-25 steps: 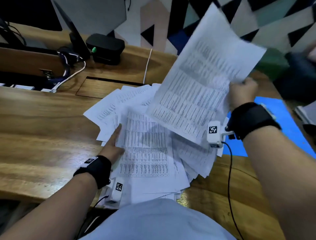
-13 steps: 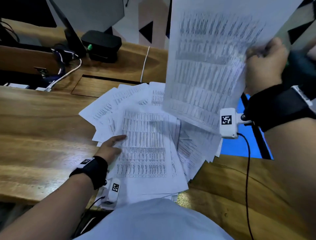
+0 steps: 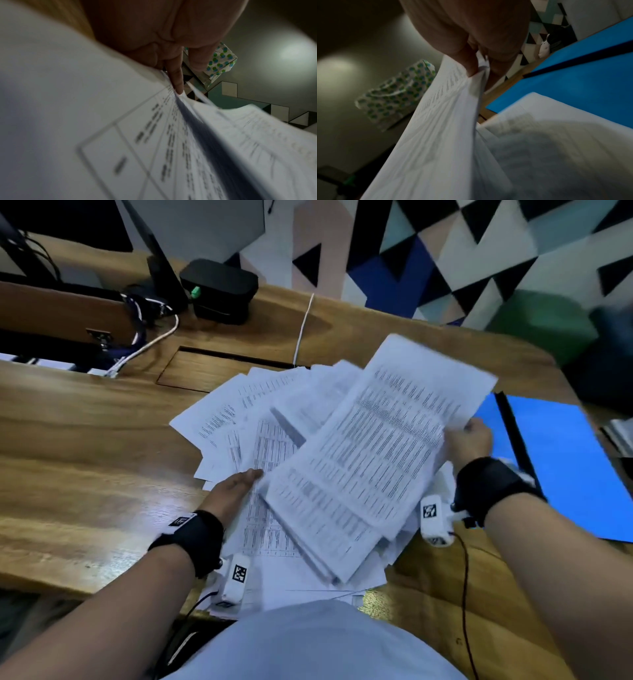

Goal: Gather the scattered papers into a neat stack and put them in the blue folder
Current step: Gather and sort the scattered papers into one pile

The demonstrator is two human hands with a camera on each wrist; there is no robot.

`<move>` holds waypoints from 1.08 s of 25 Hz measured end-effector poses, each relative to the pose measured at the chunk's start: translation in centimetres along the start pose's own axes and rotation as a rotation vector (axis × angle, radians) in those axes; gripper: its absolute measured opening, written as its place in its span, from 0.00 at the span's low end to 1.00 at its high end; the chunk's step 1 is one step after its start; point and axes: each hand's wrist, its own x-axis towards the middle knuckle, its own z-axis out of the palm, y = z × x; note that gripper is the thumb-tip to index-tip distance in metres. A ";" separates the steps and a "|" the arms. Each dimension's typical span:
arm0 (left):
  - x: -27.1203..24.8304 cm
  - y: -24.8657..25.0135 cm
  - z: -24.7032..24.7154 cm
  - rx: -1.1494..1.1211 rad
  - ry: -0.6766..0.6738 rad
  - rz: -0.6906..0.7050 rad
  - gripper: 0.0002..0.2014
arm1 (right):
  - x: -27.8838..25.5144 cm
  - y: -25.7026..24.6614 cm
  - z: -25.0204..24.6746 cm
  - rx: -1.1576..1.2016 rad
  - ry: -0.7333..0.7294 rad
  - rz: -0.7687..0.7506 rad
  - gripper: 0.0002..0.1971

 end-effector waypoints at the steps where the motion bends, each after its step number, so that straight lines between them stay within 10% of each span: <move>1: 0.0 0.0 0.1 0.017 0.008 0.004 0.18 | -1.1 1.0 0.5 -0.039 -0.065 0.010 0.04; 9: 0.5 0.3 0.9 0.127 0.111 -0.102 0.12 | -4.0 2.5 4.2 -0.106 -0.501 -0.036 0.19; 14: 2.1 -0.3 -0.4 0.105 0.171 -0.193 0.26 | -6.3 3.3 4.3 -0.257 -0.342 0.155 0.04; 17: 2.1 -0.1 -0.7 0.084 0.142 -0.188 0.18 | -10.1 4.7 4.1 -0.213 -0.469 0.247 0.15; 21: 1.9 1.4 -1.5 0.147 0.016 -0.218 0.12 | -10.5 4.8 3.3 -0.151 -0.460 0.027 0.08; 27: 3.4 2.1 -2.6 0.369 0.002 -0.202 0.09 | -5.7 3.0 3.1 -0.218 -0.522 -0.102 0.31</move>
